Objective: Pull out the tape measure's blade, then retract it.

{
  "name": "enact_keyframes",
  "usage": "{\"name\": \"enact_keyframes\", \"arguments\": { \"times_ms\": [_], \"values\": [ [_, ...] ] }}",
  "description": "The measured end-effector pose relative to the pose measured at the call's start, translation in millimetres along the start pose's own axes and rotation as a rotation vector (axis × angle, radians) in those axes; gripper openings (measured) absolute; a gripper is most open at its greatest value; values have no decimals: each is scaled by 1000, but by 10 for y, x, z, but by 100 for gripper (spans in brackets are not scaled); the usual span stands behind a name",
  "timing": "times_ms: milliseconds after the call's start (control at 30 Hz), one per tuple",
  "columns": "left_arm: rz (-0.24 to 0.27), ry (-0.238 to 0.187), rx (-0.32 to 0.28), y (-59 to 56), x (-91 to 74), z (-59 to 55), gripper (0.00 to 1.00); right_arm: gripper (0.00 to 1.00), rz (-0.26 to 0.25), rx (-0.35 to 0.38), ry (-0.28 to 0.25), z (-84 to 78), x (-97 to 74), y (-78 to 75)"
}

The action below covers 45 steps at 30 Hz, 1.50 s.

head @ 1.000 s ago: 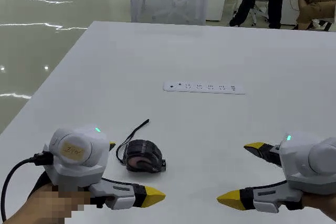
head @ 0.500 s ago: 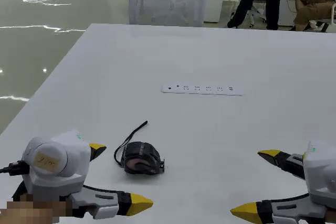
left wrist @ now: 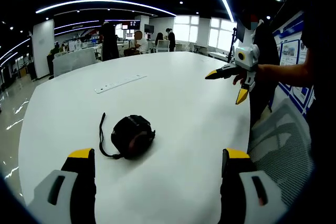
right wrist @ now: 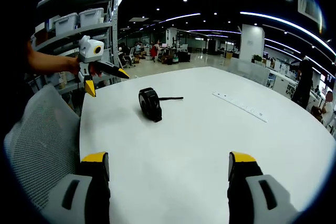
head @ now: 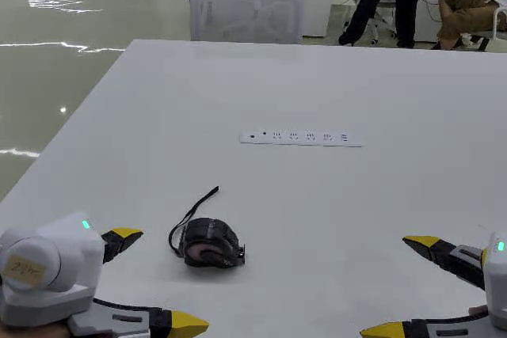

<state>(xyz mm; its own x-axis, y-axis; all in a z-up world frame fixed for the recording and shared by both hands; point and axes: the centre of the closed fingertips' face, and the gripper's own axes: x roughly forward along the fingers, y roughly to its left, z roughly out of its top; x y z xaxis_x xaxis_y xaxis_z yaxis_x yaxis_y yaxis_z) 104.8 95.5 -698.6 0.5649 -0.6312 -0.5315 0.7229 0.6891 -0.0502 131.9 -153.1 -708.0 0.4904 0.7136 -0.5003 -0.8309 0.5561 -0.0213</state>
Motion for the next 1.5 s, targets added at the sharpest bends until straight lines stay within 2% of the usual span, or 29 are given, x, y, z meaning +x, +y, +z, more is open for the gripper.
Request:
{"name": "enact_keyframes", "arguments": {
  "times_ms": [167,333,400,500,567,700,833,900,1067,1333,1500],
  "values": [
    [1,-5,1,-25,-22,-1,99,97,0,6,-5,-16,-22,-19],
    [10,-13,-1,17,-45,-20,99,98,-6,16,-14,-28,-23,-61],
    [8,-17,-2,14,-58,-18,99,98,-7,19,-16,8,-33,-22],
    [10,-18,-6,25,-71,-28,99,98,-8,19,-15,-39,-10,-78],
    [12,-19,-2,41,-81,-36,99,98,-7,20,-18,8,-15,-24],
    [14,-18,0,63,-83,-43,99,98,-9,22,-16,11,1,-21],
    [19,-24,0,75,-81,-30,99,97,-9,22,-13,-63,31,-98],
    [22,-23,1,76,-78,-28,99,97,-8,22,-10,-23,18,-47],
    [23,-25,0,52,-62,-4,99,97,-9,20,-8,-54,28,-94],
    [19,-29,4,98,-49,-25,99,97,-9,17,-5,-25,18,-43],
    [20,-30,5,84,-42,-22,99,97,-8,15,0,-54,18,-46]
  ]
}}
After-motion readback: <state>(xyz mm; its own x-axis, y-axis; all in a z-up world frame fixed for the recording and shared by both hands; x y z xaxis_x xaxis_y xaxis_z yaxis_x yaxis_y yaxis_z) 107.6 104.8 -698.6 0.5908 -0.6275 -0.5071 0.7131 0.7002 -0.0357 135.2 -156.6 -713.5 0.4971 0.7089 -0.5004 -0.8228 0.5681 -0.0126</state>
